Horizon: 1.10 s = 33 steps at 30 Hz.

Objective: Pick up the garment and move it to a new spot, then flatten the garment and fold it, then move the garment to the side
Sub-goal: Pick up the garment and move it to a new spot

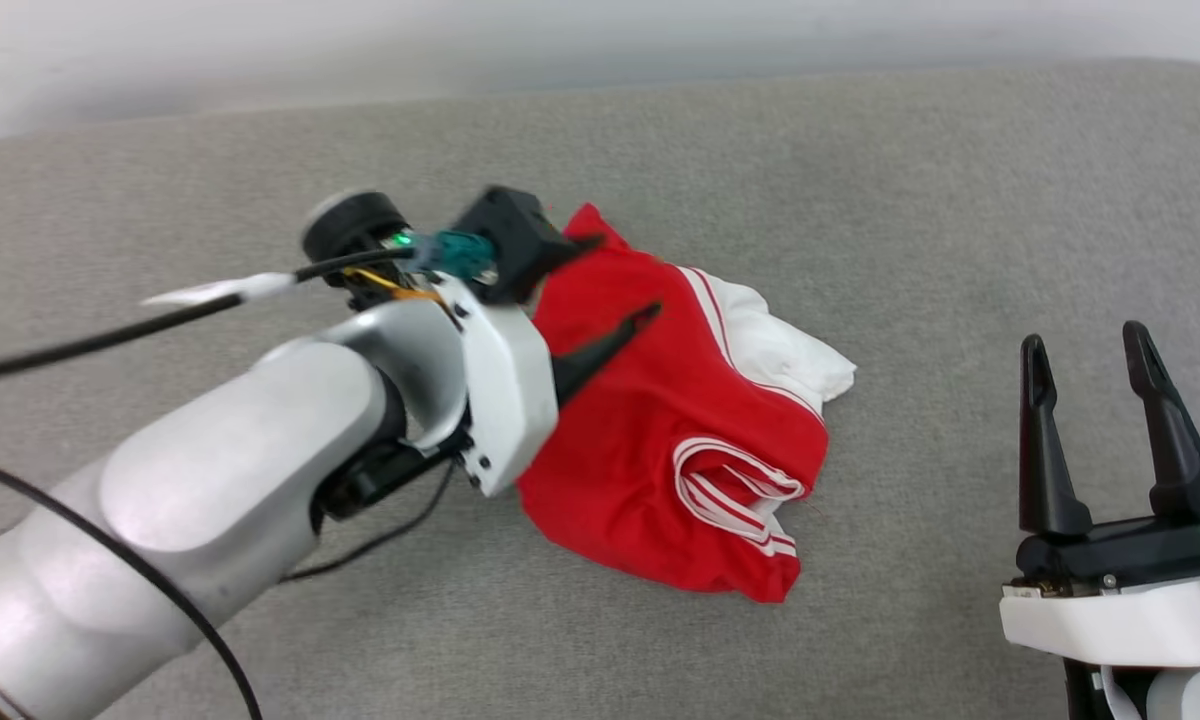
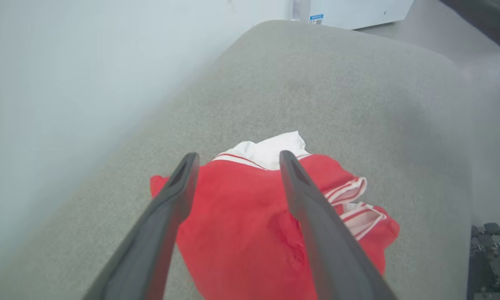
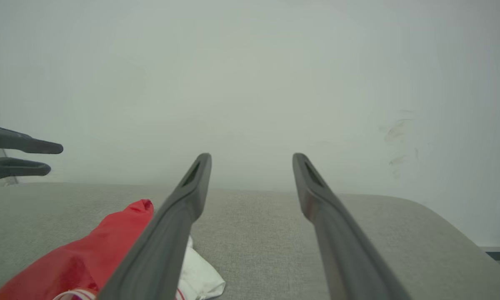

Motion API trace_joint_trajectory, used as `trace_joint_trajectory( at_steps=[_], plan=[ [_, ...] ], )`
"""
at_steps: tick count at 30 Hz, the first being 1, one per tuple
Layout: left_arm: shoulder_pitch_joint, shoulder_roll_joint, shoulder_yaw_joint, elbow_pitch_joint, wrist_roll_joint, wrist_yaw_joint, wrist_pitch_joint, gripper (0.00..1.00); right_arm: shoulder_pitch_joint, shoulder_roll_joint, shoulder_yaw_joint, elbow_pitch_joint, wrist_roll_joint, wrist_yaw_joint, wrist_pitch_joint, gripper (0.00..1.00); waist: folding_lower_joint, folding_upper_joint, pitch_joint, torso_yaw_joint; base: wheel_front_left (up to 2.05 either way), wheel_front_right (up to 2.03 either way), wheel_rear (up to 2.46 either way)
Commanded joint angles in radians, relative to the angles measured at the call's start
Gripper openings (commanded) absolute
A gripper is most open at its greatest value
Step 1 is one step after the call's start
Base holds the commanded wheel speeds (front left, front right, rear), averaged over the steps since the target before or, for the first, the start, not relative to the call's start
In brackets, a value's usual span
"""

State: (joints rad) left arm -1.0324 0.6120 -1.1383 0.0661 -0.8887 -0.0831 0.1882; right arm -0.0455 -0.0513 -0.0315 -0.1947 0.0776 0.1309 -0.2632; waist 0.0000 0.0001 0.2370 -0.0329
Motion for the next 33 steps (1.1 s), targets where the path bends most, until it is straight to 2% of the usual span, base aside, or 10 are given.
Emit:
trace_joint_trajectory(
  at_steps=[1, 9, 13, 19, 22, 23, 30, 33],
  plan=[
    [0.008, 0.009, 0.019, -0.006, 0.024, 0.031, -0.039, 1.0, 0.013, 0.002, -0.005, 0.004, -0.006, 0.0, -0.002, 1.0, 0.0, -0.0001, -0.029, 0.029, 0.0, 0.0, 0.0],
    [0.137, 0.046, 0.082, 0.018, 0.131, 0.238, -0.289, 1.0, 0.047, 0.002, -0.009, 0.01, -0.008, 0.0, -0.002, 1.0, 0.0, -0.0001, -0.071, 0.069, 0.0, 0.0, 0.0],
    [0.225, 0.055, 0.119, 0.047, 0.138, 0.324, -0.401, 1.0, 0.061, 0.002, -0.013, 0.016, -0.009, 0.0, -0.002, 1.0, 0.0, -0.0001, -0.091, 0.082, 0.0, 0.0, 0.0],
    [0.382, 0.051, 0.213, 0.054, 0.162, 0.447, -0.453, 1.0, 0.076, 0.002, -0.03, 0.026, 0.001, 0.0, -0.002, 1.0, 0.0, -0.0001, -0.119, 0.09, 0.0, 0.0, 0.0],
    [0.482, 0.016, 0.317, 0.002, 0.224, 0.505, -0.455, 1.0, 0.087, 0.002, -0.042, 0.031, 0.004, 0.0, -0.002, 1.0, 0.0, -0.0001, -0.131, 0.095, 0.0, 0.0, 0.0],
    [0.517, 0.002, 0.36, -0.014, 0.252, 0.519, -0.454, 1.0, 0.091, 0.002, -0.045, 0.031, 0.006, 0.0, -0.002, 1.0, 0.0, -0.0001, -0.134, 0.098, 0.0, 0.0, 0.0],
    [0.755, -0.124, 0.588, -0.056, 0.428, 0.523, -0.453, 1.0, 0.107, 0.002, -0.059, 0.05, 0.015, 0.0, -0.002, 1.0, 0.0, -0.0001, -0.149, 0.104, 0.0, 0.0, 0.0],
    [0.837, -0.184, 0.685, -0.08, 0.492, 0.5, -0.454, 1.0, 0.114, 0.002, -0.058, 0.06, 0.025, 0.0, -0.002, 1.0, 0.0, -0.0001, -0.157, 0.103, 0.0, 0.0, 0.0]
  ],
)
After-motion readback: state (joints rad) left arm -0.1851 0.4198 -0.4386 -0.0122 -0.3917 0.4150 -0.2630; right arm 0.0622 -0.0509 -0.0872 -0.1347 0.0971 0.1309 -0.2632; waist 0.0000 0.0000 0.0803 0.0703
